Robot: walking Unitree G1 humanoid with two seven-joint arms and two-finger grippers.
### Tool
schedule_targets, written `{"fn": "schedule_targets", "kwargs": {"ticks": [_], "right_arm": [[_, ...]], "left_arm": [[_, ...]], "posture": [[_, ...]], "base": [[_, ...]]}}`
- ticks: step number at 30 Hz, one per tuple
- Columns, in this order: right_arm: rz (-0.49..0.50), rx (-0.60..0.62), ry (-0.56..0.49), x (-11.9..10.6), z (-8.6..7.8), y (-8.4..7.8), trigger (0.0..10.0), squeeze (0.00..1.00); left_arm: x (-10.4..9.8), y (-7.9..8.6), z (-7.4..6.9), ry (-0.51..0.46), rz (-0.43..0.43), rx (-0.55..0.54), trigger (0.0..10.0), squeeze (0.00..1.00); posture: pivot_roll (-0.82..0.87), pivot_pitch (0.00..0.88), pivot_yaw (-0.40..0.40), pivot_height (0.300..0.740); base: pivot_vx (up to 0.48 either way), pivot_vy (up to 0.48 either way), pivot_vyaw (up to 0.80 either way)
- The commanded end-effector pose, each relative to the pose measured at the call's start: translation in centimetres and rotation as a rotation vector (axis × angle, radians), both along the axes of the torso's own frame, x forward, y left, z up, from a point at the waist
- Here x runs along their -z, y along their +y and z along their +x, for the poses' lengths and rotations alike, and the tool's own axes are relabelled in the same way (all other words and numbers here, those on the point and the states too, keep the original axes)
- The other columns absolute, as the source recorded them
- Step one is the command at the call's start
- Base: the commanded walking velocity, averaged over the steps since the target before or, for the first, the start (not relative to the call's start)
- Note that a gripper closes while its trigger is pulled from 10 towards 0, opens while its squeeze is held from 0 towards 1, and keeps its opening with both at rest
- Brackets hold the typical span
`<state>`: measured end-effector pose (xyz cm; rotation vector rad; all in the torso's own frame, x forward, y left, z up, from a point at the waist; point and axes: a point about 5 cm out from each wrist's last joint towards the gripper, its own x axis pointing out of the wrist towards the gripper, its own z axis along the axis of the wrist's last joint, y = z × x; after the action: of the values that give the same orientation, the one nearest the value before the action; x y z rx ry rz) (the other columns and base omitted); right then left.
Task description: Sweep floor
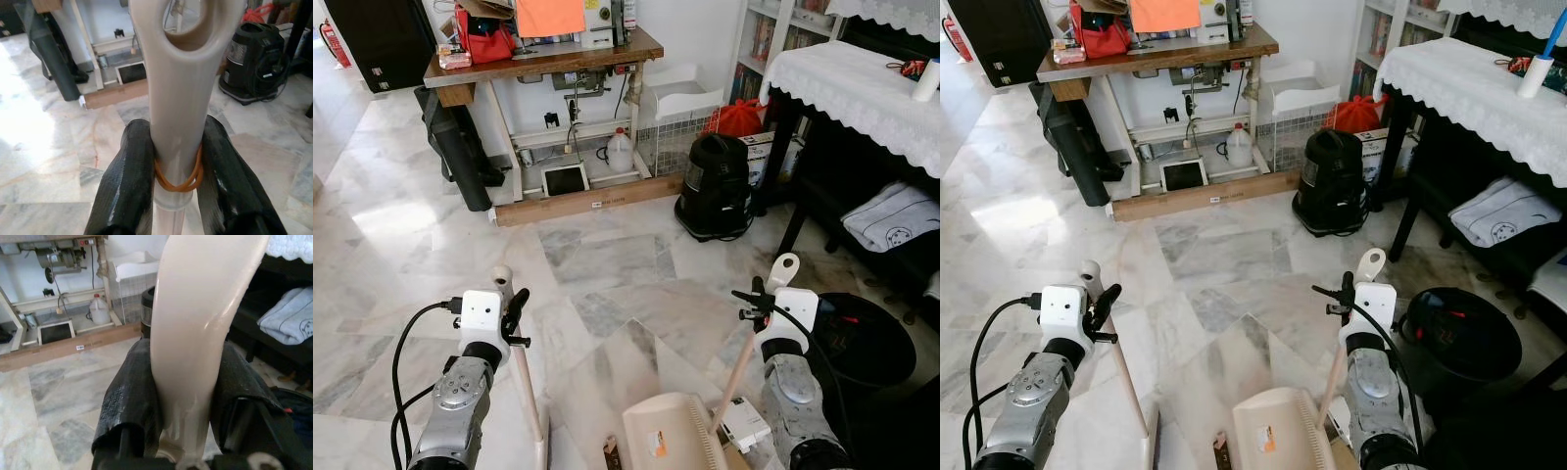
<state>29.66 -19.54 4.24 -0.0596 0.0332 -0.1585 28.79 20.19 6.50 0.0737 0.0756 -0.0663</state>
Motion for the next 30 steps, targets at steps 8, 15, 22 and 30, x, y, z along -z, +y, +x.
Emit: {"fn": "schedule_targets", "kwargs": {"ticks": [8,15,22,30], "right_arm": [[-0.005,0.003,0.016,0.6,-0.5,0.2,10.0,0.00],[-0.018,0.008,0.042,1.3,-1.1,0.2,10.0,0.00],[-0.012,0.001,-0.058,-0.3,-0.4,0.4,10.0,0.00],[0.008,-0.016,-0.074,-0.8,0.2,0.8,10.0,0.00]], "left_arm": [[-0.4,0.6,-0.2,0.021,-0.041,0.026,10.0,0.00],[-0.2,0.7,-0.6,0.058,-0.107,0.044,10.0,0.00],[-0.5,0.8,-1.0,0.051,-0.115,0.041,10.0,0.00],[-0.8,0.9,-1.3,0.047,-0.119,0.036,10.0,0.00]], "posture": [[0.09,0.072,0.066,0.740],[0.11,0.099,0.065,0.740],[0.11,0.110,0.069,0.740],[0.12,0.119,0.069,0.740]], "base": [[0.000,0.000,0.00],[0.000,0.000,0.00],[0.000,0.000,0.00],[0.000,0.000,0.00]]}}
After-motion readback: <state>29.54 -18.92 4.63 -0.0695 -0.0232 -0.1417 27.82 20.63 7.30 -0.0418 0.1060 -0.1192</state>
